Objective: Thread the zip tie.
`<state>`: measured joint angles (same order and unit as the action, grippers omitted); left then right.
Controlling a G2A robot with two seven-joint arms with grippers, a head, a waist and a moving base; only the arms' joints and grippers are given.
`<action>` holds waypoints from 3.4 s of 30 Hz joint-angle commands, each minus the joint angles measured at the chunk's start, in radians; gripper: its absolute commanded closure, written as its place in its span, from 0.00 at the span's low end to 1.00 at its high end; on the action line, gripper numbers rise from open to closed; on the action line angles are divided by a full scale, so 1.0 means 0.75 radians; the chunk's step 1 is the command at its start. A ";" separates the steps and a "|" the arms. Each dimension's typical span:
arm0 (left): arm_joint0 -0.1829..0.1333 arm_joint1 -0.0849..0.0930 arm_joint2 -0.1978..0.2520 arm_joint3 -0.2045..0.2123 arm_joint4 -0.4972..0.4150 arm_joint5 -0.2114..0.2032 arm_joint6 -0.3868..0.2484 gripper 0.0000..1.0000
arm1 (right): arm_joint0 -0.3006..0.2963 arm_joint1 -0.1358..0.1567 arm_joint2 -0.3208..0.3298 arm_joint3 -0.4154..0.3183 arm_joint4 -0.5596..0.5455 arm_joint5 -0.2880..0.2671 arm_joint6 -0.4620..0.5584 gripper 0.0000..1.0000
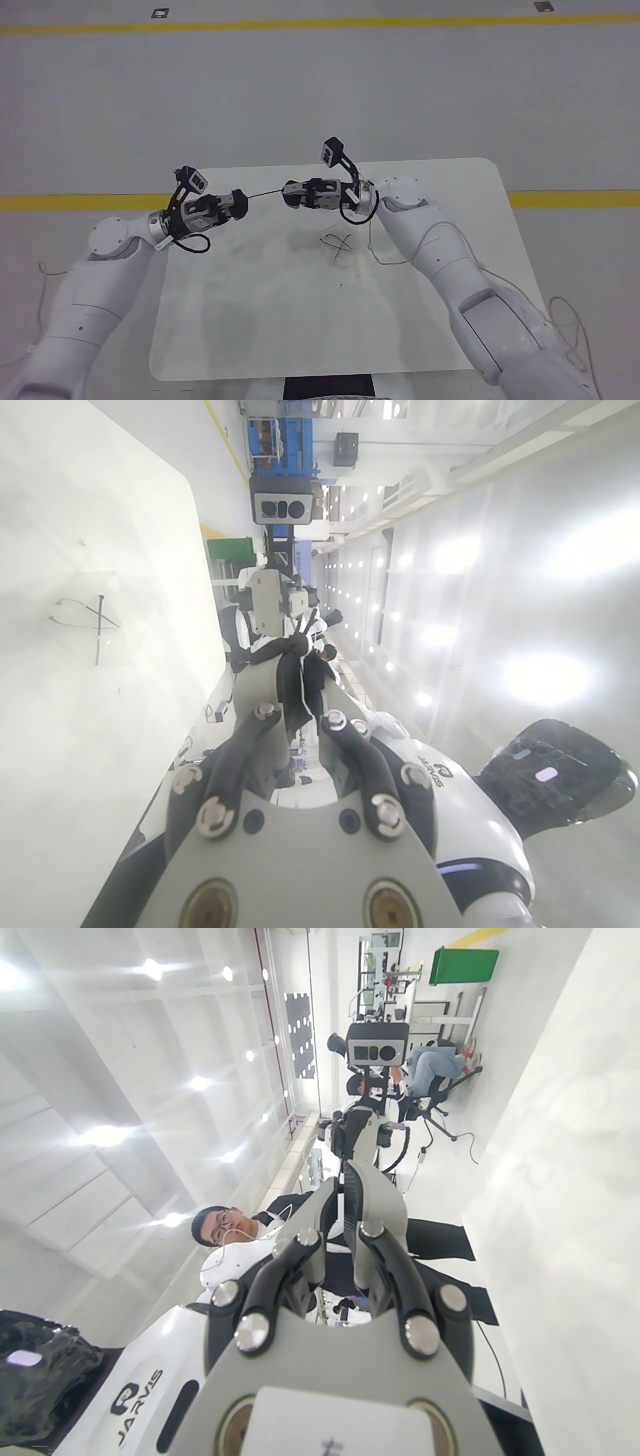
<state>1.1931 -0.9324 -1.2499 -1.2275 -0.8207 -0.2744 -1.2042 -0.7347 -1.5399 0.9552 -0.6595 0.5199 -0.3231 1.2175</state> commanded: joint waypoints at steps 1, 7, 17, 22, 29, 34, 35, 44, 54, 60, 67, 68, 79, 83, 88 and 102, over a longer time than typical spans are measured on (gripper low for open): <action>0.006 0.001 -0.004 -0.010 0.001 0.001 0.006 0.00 | -0.005 0.001 0.002 -0.004 0.001 0.008 -0.006 1.00; 0.012 -0.005 0.005 -0.022 -0.015 -0.008 0.017 0.00 | -0.022 0.000 0.002 -0.021 0.022 0.021 0.000 1.00; 0.009 -0.007 0.006 -0.021 0.011 -0.042 0.059 0.00 | -0.022 -0.001 -0.002 -0.021 0.018 0.022 -0.003 1.00; 0.009 -0.007 0.006 -0.021 0.011 -0.042 0.059 0.00 | -0.027 -0.001 -0.001 -0.025 0.021 0.023 -0.010 1.00; -0.011 -0.003 0.012 -0.005 0.010 -0.018 -0.099 0.00 | -0.094 0.014 0.062 -0.133 0.198 0.052 0.164 1.00; -0.042 -0.016 0.033 0.042 -0.111 -0.007 -0.203 0.00 | -0.105 0.007 0.050 -0.140 0.244 0.081 0.211 1.00; -0.050 -0.022 0.039 0.047 -0.156 -0.017 -0.227 0.00 | -0.104 0.005 0.043 -0.135 0.246 0.083 0.216 1.00; -0.053 -0.023 0.041 0.047 -0.163 -0.025 -0.237 0.00 | -0.103 0.004 0.039 -0.131 0.244 0.082 0.215 1.00; -0.017 -0.030 0.061 -0.006 -0.185 0.011 -0.199 0.00 | -0.176 0.012 0.039 -0.253 0.236 0.118 0.136 1.00; -0.015 -0.036 0.064 -0.006 -0.208 -0.002 -0.184 0.00 | -0.185 0.009 0.031 -0.265 0.247 0.130 0.125 1.00; 0.003 -0.035 0.068 -0.055 -0.167 0.018 -0.144 0.00 | -0.221 0.016 0.034 -0.338 0.211 0.138 0.048 1.00; 0.007 -0.035 0.069 -0.061 -0.164 0.026 -0.145 0.00 | -0.227 0.018 0.035 -0.352 0.201 0.140 0.038 1.00; 0.027 -0.037 0.060 -0.089 -0.156 0.035 -0.116 0.12 | -0.252 0.039 0.028 -0.428 0.075 0.182 -0.030 1.00; 0.027 -0.037 0.056 -0.088 -0.149 0.040 -0.114 0.55 | -0.254 0.049 0.032 -0.439 0.030 0.196 -0.042 1.00; 0.024 -0.038 0.058 -0.085 -0.139 0.051 -0.124 0.60 | -0.263 0.058 0.039 -0.455 0.011 0.198 -0.052 1.00; 0.013 -0.040 0.064 -0.073 -0.111 0.076 -0.139 0.68 | -0.247 0.075 0.031 -0.458 -0.045 0.206 -0.048 1.00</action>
<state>1.2022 -0.9625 -1.2027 -1.2827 -0.9053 -0.2183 -1.3084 -0.9213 -1.4839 0.9797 -1.0033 0.4868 -0.1681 1.1814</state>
